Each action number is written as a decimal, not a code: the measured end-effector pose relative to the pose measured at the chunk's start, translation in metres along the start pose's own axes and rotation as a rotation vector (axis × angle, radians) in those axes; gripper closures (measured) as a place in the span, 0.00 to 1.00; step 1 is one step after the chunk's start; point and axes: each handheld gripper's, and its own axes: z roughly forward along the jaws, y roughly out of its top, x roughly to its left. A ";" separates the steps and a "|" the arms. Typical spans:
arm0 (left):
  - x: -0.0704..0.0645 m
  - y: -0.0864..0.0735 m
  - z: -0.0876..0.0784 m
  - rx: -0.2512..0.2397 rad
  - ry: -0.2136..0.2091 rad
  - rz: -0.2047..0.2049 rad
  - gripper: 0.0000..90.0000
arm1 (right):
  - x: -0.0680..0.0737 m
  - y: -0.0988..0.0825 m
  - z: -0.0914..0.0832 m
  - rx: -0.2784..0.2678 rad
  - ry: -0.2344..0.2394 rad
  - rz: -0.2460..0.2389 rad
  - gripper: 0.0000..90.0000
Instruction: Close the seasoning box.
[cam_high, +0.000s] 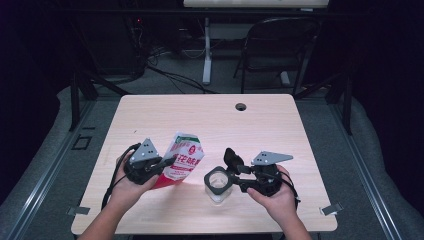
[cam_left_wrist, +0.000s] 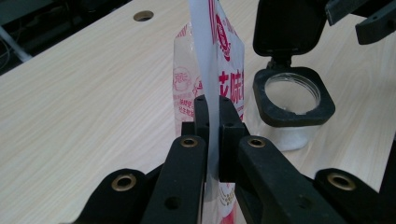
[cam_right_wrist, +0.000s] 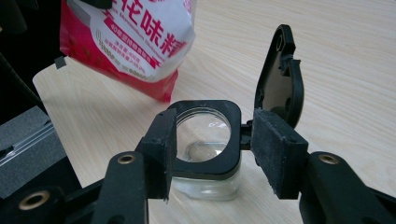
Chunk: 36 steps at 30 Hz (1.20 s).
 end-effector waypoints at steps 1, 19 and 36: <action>-0.001 -0.002 0.000 -0.007 -0.006 -0.004 1.00 | 0.001 0.000 0.000 0.001 0.001 -0.001 0.56; 0.003 -0.051 -0.022 -0.084 -0.007 -0.130 1.00 | 0.033 0.027 0.029 0.034 0.079 -0.110 0.54; 0.004 -0.089 -0.023 -0.081 -0.026 -0.248 1.00 | 0.062 0.040 0.075 0.070 0.206 -0.144 0.54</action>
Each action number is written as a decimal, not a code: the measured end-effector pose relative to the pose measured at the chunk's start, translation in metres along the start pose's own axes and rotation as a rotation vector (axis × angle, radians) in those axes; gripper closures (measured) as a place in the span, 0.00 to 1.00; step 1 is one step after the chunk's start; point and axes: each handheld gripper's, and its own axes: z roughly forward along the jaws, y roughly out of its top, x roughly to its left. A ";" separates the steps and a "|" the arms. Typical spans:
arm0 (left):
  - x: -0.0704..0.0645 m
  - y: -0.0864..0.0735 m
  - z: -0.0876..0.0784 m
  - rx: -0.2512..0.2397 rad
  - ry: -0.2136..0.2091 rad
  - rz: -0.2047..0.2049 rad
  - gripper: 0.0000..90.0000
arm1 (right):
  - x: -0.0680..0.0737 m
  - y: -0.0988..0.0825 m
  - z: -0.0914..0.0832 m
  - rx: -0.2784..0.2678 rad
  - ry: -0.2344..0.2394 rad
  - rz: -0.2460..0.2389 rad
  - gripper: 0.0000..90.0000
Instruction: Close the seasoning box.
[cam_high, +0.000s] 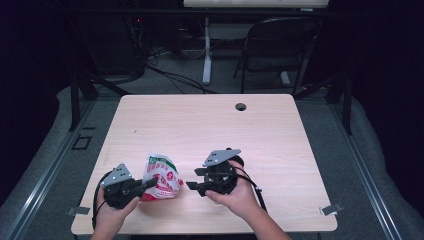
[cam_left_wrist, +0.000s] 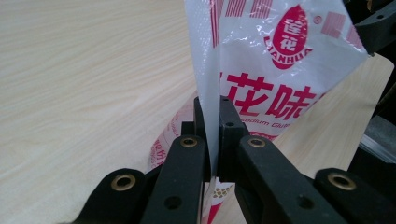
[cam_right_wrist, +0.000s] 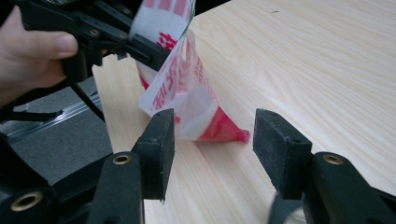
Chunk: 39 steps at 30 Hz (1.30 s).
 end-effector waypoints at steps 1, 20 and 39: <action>0.000 -0.004 0.002 0.010 -0.005 -0.013 1.00 | 0.001 0.001 0.002 -0.002 0.010 0.000 0.54; -0.016 -0.010 0.027 0.054 -0.086 -0.019 1.00 | 0.013 0.000 0.025 0.047 0.047 -0.006 0.60; -0.019 -0.012 0.029 0.059 -0.097 0.003 1.00 | 0.008 -0.005 0.040 0.111 0.043 0.035 0.99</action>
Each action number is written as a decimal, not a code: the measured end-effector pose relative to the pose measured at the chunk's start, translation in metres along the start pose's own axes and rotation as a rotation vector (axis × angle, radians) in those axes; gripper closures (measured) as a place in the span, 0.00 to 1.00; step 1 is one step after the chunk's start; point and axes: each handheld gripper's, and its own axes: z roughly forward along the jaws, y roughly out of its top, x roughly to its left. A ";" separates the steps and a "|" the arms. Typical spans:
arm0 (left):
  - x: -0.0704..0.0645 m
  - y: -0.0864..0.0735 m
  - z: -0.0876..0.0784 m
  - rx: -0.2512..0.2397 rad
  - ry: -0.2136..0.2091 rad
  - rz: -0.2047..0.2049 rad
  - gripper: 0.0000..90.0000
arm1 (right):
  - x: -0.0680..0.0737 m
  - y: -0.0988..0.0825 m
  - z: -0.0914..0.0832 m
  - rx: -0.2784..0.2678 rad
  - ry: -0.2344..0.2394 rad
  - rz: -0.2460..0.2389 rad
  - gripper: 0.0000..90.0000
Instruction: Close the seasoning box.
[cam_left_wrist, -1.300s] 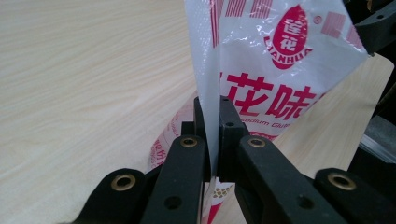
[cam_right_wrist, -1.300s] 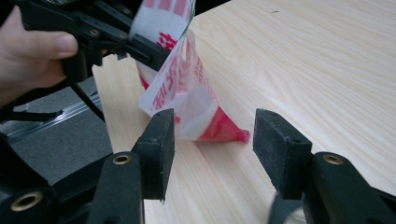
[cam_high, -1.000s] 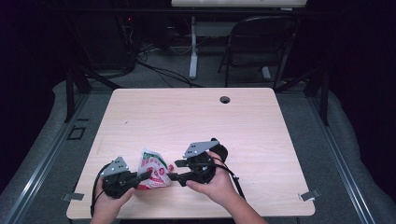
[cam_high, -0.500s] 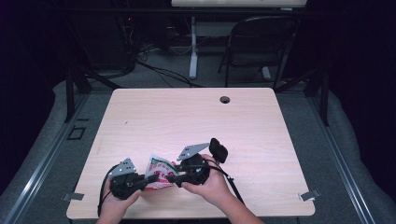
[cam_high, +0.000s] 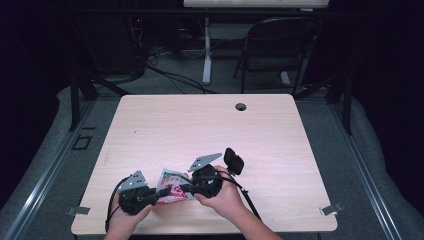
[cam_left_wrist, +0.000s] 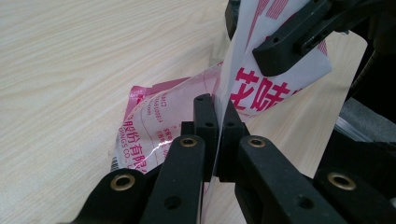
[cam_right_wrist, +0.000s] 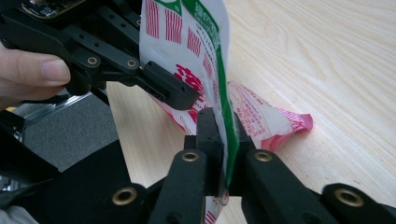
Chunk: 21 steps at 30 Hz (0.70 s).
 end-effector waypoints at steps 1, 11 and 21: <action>0.000 0.000 0.000 0.000 0.000 0.006 1.00 | 0.000 0.000 0.000 0.001 0.002 -0.001 1.00; -0.004 0.001 -0.001 -0.004 0.005 0.025 1.00 | -0.001 0.002 -0.002 -0.001 0.009 -0.004 1.00; -0.004 0.001 0.002 -0.021 0.024 0.055 0.81 | -0.004 0.001 -0.008 -0.002 0.016 -0.014 1.00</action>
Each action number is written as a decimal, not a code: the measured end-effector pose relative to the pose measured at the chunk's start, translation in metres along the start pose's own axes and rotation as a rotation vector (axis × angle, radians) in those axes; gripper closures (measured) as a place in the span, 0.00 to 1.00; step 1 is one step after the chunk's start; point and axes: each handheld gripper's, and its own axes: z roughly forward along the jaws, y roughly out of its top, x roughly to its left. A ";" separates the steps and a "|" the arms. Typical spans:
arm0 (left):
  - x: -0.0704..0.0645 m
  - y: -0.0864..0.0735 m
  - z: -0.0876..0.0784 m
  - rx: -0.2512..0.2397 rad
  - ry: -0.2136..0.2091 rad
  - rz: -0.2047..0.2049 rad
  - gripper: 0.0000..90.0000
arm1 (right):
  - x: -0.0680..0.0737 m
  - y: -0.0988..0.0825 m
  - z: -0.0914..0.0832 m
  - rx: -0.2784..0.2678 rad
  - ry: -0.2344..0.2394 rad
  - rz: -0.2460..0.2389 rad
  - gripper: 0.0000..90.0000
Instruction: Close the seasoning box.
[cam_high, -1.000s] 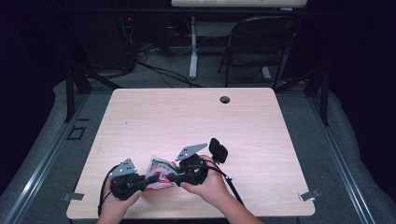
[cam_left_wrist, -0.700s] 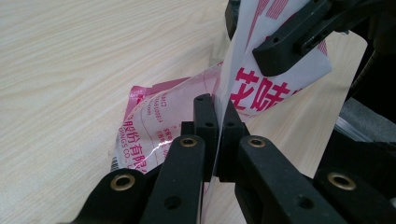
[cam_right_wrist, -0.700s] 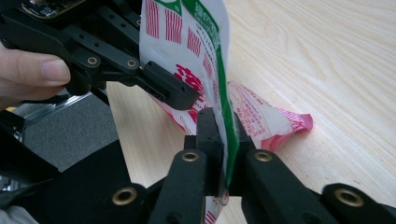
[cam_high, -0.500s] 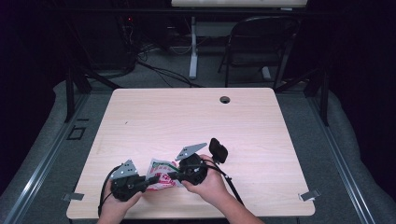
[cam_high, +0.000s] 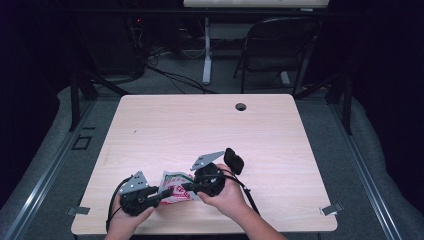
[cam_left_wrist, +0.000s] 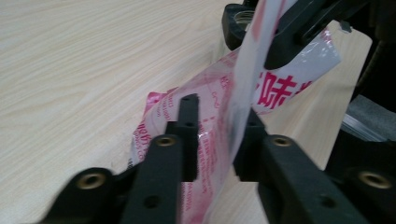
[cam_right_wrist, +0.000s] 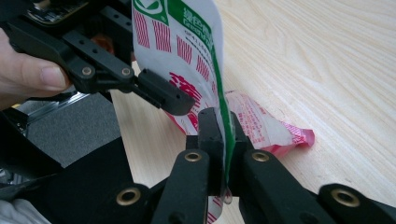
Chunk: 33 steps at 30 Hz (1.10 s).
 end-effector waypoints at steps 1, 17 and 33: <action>0.000 -0.001 0.001 0.000 -0.005 -0.007 0.76 | 0.000 0.000 0.000 0.000 0.001 -0.001 1.00; 0.007 -0.015 0.018 0.021 0.047 0.072 0.51 | -0.002 0.001 -0.003 0.000 -0.003 -0.006 1.00; 0.007 -0.017 0.024 0.017 0.037 -0.037 0.47 | -0.002 0.001 -0.002 -0.012 -0.006 0.002 1.00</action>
